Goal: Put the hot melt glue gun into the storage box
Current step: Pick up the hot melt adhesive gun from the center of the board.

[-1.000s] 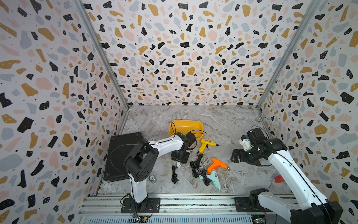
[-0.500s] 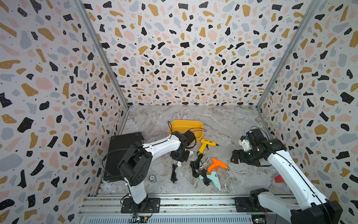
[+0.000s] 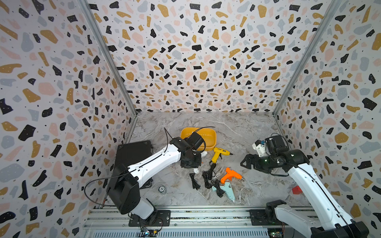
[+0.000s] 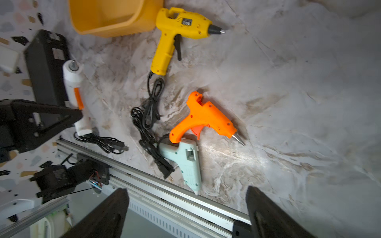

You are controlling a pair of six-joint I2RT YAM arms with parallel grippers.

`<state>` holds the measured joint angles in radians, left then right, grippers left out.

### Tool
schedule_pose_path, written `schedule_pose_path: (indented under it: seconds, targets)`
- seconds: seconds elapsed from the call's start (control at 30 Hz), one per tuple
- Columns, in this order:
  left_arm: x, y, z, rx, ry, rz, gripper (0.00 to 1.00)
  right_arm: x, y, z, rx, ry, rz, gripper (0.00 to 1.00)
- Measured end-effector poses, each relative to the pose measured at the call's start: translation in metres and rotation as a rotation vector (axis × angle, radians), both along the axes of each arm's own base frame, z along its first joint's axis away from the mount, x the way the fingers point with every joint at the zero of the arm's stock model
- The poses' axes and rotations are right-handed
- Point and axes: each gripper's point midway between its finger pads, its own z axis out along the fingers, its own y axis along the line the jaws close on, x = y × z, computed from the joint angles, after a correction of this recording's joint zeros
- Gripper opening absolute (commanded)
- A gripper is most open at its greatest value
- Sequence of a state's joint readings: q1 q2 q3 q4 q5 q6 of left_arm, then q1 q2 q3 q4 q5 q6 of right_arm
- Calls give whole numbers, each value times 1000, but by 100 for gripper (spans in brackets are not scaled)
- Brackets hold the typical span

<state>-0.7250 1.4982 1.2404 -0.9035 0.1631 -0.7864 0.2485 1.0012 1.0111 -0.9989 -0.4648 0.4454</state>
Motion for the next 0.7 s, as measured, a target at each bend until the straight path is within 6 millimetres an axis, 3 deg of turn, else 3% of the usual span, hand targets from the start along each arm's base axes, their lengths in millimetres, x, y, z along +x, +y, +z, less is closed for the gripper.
schedule_pose_path:
  seconds: [0.2, 0.47, 0.7]
  targets:
    - [9, -3, 19, -191, 23, 242, 0, 10, 33, 26, 205, -70, 8, 83]
    - [18, -17, 20, -366, 112, 455, 0, -7, 93, 27, 291, -73, 189, 76]
    - [17, -26, 14, -458, 199, 565, 0, -13, 139, 13, 275, -63, 345, 66]
